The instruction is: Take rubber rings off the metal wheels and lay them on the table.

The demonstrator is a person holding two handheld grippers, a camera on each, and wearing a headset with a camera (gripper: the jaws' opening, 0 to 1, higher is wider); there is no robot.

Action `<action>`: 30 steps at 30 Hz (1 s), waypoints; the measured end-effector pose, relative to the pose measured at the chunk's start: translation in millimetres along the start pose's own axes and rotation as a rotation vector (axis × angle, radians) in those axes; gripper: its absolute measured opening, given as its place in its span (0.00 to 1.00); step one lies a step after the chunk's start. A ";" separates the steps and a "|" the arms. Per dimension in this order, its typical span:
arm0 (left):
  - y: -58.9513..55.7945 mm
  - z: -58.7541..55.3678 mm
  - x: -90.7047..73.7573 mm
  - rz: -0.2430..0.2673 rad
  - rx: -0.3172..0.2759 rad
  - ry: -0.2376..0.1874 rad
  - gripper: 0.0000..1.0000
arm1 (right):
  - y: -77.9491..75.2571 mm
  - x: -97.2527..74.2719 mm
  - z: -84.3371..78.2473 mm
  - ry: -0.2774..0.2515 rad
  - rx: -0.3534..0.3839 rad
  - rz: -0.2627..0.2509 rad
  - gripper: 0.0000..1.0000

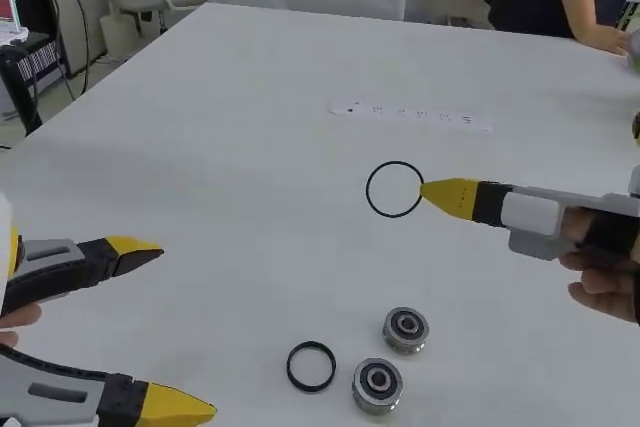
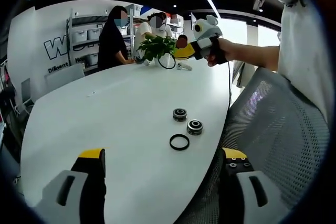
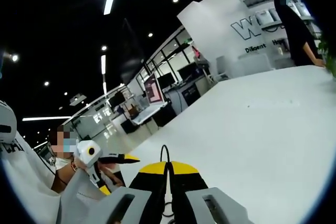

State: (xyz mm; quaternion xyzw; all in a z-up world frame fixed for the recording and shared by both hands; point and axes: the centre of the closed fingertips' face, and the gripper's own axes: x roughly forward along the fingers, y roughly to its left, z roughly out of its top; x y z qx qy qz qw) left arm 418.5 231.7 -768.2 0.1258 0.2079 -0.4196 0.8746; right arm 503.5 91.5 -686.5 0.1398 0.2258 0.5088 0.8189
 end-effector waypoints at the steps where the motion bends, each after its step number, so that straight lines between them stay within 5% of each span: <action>1: -1.0 1.2 0.3 -0.004 -0.004 -0.006 0.88 | 0.6 1.4 -0.2 0.003 0.002 0.004 0.00; 10: -7.4 -3.6 4.2 -0.028 -0.031 0.004 0.96 | 9.7 15.9 -2.4 0.039 -0.018 0.038 0.00; 21: -10.5 -1.9 6.2 -0.043 -0.045 -0.007 0.97 | 6.3 23.3 -23.2 0.088 -0.011 0.041 0.00; 30: -11.4 -8.6 7.1 -0.044 -0.046 0.025 0.93 | 2.0 29.8 -47.4 0.141 0.021 0.043 0.00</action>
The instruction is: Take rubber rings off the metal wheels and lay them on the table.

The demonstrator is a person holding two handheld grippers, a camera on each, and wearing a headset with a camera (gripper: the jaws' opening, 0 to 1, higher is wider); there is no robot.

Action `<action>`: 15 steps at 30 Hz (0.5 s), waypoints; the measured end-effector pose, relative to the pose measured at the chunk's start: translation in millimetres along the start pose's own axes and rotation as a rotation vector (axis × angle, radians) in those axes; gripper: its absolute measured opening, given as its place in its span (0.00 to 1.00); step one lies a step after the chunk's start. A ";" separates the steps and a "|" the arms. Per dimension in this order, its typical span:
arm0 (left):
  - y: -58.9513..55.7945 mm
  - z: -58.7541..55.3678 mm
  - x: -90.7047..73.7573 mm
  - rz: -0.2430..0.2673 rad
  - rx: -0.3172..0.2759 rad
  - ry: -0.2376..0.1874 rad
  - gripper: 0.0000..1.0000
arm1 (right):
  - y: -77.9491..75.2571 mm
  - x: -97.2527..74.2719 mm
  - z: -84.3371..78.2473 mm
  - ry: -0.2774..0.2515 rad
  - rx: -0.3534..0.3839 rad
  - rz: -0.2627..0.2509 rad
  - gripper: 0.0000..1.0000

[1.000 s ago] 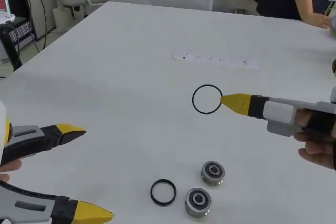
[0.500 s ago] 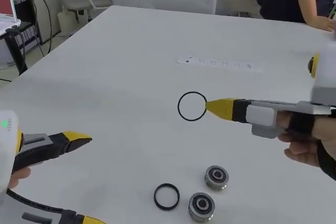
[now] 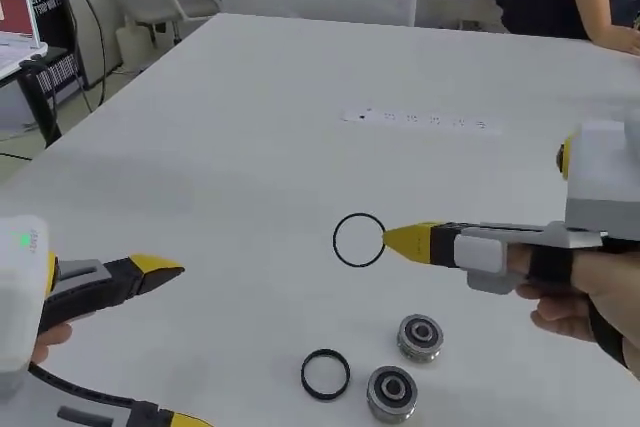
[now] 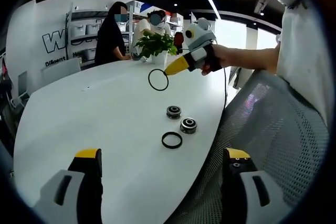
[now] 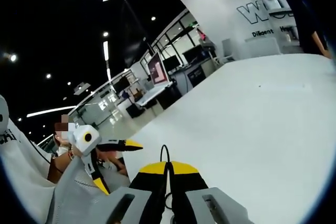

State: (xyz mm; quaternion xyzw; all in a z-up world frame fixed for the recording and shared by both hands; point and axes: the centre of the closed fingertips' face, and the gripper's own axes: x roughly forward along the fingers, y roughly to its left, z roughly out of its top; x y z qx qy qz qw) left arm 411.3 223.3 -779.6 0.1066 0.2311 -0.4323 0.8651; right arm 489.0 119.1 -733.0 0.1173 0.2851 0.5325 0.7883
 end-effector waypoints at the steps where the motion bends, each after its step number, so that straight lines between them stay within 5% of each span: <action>1: 0.0 -1.3 0.2 0.000 -0.002 0.006 0.93 | -0.7 0.9 -3.6 0.010 0.008 0.001 0.00; 15: 0.1 -5.0 0.5 0.001 -0.014 0.023 0.92 | 1.1 23.0 -47.7 0.150 0.031 0.031 0.00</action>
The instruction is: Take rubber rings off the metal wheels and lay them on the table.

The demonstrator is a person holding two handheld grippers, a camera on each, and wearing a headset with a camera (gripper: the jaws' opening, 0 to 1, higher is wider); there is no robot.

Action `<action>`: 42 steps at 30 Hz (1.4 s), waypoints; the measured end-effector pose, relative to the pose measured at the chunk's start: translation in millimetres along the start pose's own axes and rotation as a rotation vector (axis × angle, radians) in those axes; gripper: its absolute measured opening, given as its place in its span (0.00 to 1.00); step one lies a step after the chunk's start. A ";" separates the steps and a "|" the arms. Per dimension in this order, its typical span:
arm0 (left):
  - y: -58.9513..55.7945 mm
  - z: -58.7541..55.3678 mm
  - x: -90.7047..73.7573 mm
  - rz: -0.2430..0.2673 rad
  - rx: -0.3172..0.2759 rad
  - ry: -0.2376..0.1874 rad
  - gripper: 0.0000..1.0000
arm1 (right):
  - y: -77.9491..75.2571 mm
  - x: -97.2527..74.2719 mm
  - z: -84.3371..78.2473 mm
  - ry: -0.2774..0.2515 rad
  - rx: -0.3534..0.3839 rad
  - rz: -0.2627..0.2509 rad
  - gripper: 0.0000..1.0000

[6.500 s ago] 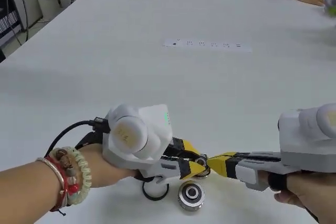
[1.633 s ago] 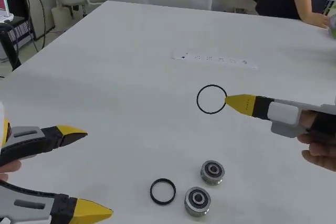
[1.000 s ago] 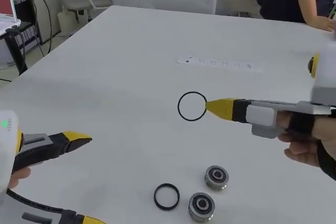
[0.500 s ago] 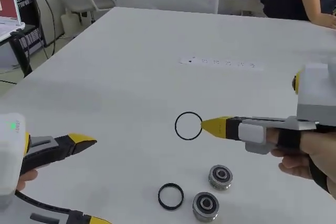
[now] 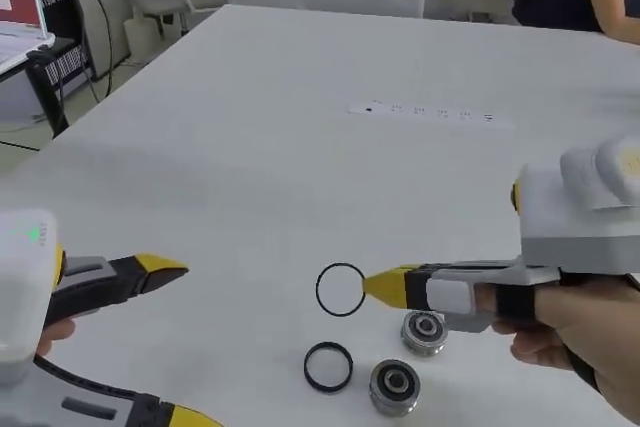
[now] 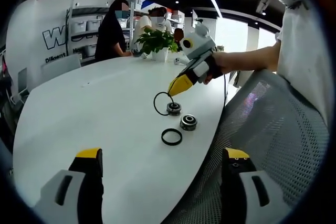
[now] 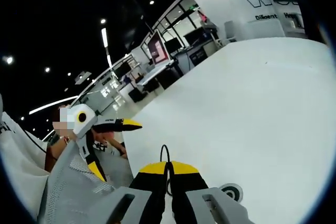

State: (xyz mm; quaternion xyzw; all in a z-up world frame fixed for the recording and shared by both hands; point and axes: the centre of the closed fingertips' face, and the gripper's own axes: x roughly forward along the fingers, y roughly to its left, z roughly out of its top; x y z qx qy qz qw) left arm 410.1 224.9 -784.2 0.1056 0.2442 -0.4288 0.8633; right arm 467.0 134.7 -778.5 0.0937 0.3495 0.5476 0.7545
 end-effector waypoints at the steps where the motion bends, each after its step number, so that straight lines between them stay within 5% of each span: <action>1: 0.2 -0.4 0.0 0.001 -0.001 0.001 0.92 | -0.6 1.6 -1.7 0.007 0.002 0.001 0.00; 19: 0.1 -3.5 0.0 0.001 -0.007 0.013 0.91 | 1.8 18.9 -42.1 0.155 -0.038 0.015 0.00; 42: -6.9 -7.4 2.3 -0.029 -0.012 0.028 0.93 | -3.6 20.3 -53.4 0.172 0.032 0.017 0.00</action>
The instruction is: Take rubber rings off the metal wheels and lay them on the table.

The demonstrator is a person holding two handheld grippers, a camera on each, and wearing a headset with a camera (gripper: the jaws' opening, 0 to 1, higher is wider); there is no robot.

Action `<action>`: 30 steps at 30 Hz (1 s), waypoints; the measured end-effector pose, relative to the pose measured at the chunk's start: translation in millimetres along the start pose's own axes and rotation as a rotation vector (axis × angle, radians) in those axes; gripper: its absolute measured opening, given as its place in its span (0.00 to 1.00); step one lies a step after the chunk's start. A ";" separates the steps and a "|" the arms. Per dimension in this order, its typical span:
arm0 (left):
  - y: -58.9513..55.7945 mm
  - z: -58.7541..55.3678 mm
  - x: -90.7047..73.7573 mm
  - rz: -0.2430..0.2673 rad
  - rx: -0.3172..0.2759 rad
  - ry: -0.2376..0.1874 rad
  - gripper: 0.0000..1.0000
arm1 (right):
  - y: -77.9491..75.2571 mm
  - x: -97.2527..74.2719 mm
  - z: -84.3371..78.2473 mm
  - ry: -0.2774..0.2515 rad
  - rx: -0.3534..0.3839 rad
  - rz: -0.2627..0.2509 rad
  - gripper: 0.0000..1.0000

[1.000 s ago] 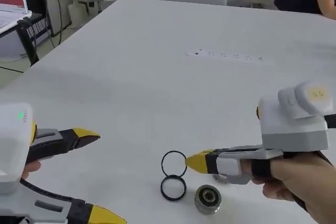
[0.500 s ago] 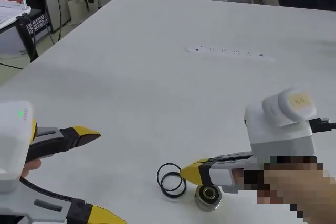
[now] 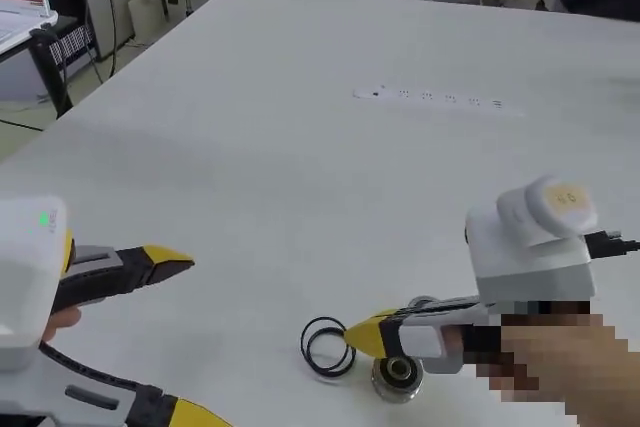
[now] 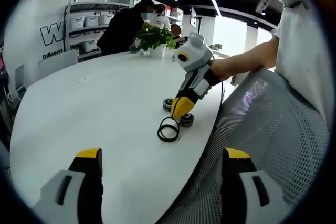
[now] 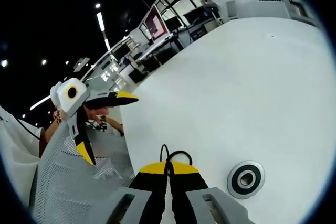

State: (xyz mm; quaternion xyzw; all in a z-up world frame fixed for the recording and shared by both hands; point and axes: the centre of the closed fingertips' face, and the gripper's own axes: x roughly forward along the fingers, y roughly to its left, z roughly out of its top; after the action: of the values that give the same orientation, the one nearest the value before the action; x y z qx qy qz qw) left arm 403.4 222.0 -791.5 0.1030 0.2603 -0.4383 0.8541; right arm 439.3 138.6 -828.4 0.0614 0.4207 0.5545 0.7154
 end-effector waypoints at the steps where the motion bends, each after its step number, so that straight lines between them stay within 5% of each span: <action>1: -0.1 -0.3 0.0 0.000 -0.001 0.001 0.93 | -0.5 -0.1 -0.3 0.000 0.003 -0.001 0.00; 30: -1.7 -3.2 1.2 -0.013 -0.008 0.017 0.93 | -0.5 -1.3 -0.7 0.000 0.032 0.010 0.00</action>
State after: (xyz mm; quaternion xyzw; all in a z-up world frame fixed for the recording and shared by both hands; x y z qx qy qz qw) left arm 401.5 221.5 -794.8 0.1017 0.2702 -0.4417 0.8494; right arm 439.2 137.0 -828.4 0.0749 0.4291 0.5511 0.7117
